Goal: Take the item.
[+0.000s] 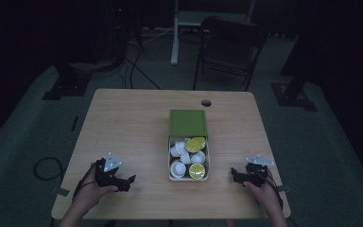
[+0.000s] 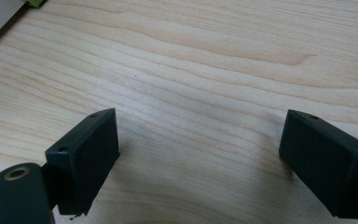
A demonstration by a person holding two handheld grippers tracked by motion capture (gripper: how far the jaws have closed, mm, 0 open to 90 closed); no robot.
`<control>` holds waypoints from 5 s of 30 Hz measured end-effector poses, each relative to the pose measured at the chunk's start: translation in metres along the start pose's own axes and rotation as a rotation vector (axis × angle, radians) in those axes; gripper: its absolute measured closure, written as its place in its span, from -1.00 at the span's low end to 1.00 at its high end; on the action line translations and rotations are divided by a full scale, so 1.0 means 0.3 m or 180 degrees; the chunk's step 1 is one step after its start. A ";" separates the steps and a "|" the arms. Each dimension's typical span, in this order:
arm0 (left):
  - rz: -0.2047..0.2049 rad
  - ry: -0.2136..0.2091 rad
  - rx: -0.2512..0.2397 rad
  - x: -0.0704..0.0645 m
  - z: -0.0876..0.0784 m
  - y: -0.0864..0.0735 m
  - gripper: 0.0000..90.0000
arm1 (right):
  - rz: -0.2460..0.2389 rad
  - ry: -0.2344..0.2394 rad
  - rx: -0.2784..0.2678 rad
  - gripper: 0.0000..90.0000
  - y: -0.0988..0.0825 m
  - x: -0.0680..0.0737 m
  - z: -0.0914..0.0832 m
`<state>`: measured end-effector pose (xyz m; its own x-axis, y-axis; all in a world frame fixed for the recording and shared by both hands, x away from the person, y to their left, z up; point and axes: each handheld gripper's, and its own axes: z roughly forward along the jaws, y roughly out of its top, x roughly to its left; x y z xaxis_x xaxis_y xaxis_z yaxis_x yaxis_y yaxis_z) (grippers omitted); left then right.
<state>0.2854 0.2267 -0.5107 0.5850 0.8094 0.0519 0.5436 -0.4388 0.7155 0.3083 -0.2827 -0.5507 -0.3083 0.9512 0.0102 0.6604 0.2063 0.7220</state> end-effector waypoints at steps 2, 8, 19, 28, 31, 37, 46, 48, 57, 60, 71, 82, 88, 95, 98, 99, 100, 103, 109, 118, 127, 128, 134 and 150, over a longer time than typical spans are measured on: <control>0.0017 -0.0013 0.0008 -0.002 0.001 0.008 -0.99 | 0.0001 0.0000 0.0000 -0.74 0.000 0.000 0.000; 0.0053 -0.0078 -0.0029 -0.018 0.002 0.035 -0.99 | -0.0001 0.0000 0.0000 -0.74 0.000 0.000 0.000; 0.0150 -0.0182 -0.0102 -0.056 0.016 0.088 -0.99 | -0.0001 -0.0001 0.0000 -0.74 0.000 0.000 0.000; 0.0173 -0.0344 -0.0220 -0.073 0.003 0.139 -0.99 | 0.0000 0.0000 0.0000 -0.74 0.000 0.000 0.000; 0.0240 -0.0387 -0.0223 -0.085 0.003 0.154 -0.99 | 0.0000 0.0000 0.0000 -0.74 0.000 0.000 0.000; 0.0270 -0.0417 -0.0294 -0.105 0.006 0.187 -0.95 | -0.0002 -0.0001 0.0000 -0.74 0.000 0.000 0.000; 0.0378 -0.0529 -0.0400 -0.144 -0.001 0.264 -0.95 | -0.0001 -0.0001 0.0000 -0.74 0.000 0.000 0.000; 0.0392 -0.0568 -0.0424 -0.154 -0.001 0.276 -0.95 | -0.0002 -0.0001 0.0000 -0.74 0.000 0.000 0.000; 0.0444 -0.0631 -0.0531 -0.189 -0.003 0.328 -0.95 | 0.0000 0.0000 0.0000 -0.74 0.000 0.000 0.000; 0.0442 -0.0657 -0.0583 -0.195 -0.004 0.349 -0.90 | -0.0001 -0.0001 0.0000 -0.74 0.000 0.000 0.000; 0.0609 -0.0722 -0.0588 -0.240 0.021 0.413 -0.75 | 0.0002 0.0000 -0.0001 -0.74 0.000 0.000 0.000; 0.0777 -0.0812 -0.0592 -0.311 0.064 0.482 -0.65 | 0.0001 -0.0002 -0.0001 -0.74 0.000 0.000 0.000; 0.0800 -0.0862 -0.0561 -0.343 0.101 0.504 -0.65 | 0.0000 0.0000 -0.0003 -0.74 0.000 0.000 0.000; 0.0782 -0.0842 -0.0519 -0.353 0.144 0.526 -0.65 | -0.0002 -0.0001 -0.0005 -0.74 0.000 0.000 0.000; 0.0802 -0.0853 -0.0485 -0.359 0.160 0.528 -0.65 | -0.0002 -0.0002 -0.0005 -0.74 0.000 0.000 0.000; 0.0811 -0.0873 -0.0468 -0.361 0.165 0.528 -0.65 | -0.0002 -0.0002 -0.0005 -0.74 0.000 0.000 0.000; 0.0810 -0.0880 -0.0463 -0.364 0.172 0.529 -0.65 | -0.0007 -0.0003 -0.0008 -0.74 0.000 -0.001 0.001; 0.0755 -0.0930 -0.0463 -0.368 0.189 0.537 -0.65 | -0.0008 -0.0002 -0.0008 -0.74 0.000 -0.001 0.001; 0.0666 -0.0957 -0.0407 -0.373 0.223 0.552 -0.65 | -0.0004 -0.0001 -0.0003 -0.74 0.000 0.000 0.000; 0.0627 -0.0964 -0.0382 -0.373 0.263 0.567 -0.56 | -0.0005 -0.0001 -0.0004 -0.74 0.000 -0.001 0.000; 0.0569 -0.0965 -0.0320 -0.374 0.287 0.573 -0.44 | -0.0004 -0.0002 -0.0006 -0.74 0.000 -0.001 0.000; 0.0565 -0.0959 -0.0319 -0.375 0.289 0.574 -0.42 | -0.0005 -0.0002 -0.0006 -0.74 0.000 -0.001 0.000; 0.0573 -0.0965 -0.0309 -0.379 0.304 0.572 -0.16 | -0.0004 -0.0001 -0.0006 -0.74 0.000 -0.001 0.000; 0.0770 -0.1074 -0.0361 -0.402 0.243 0.580 -0.15 | -0.0006 -0.0001 -0.0003 -0.74 0.000 -0.001 0.000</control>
<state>0.3534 0.0244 -0.4434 0.8617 0.5073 0.0103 0.3081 -0.5393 0.7837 0.3084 -0.2828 -0.5507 -0.3091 0.9510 0.0086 0.6592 0.2077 0.7227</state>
